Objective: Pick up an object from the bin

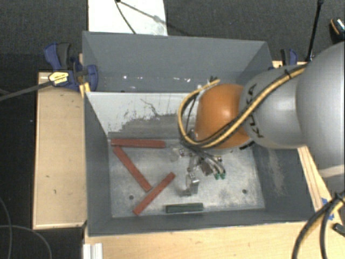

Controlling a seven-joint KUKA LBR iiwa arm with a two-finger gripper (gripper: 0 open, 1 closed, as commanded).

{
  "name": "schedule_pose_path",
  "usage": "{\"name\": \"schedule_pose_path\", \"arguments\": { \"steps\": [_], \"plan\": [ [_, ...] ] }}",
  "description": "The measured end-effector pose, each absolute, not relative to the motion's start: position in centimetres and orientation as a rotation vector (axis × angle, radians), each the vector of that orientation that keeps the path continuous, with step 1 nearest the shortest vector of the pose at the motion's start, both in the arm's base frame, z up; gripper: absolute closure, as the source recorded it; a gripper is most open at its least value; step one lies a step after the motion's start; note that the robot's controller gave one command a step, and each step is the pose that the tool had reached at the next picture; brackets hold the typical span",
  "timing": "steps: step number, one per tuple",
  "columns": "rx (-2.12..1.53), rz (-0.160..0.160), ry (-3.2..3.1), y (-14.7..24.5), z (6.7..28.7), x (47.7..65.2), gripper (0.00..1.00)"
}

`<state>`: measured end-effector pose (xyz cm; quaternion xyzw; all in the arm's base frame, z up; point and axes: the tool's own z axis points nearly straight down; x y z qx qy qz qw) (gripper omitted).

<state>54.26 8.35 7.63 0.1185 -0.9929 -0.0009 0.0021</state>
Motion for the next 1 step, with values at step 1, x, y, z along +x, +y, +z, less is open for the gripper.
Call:
{"name": "schedule_pose_path", "arguments": {
  "steps": [1],
  "plan": [
    [0.496,-0.005,-3.107,14.0,7.04,55.56,0.0]
  ]
}}
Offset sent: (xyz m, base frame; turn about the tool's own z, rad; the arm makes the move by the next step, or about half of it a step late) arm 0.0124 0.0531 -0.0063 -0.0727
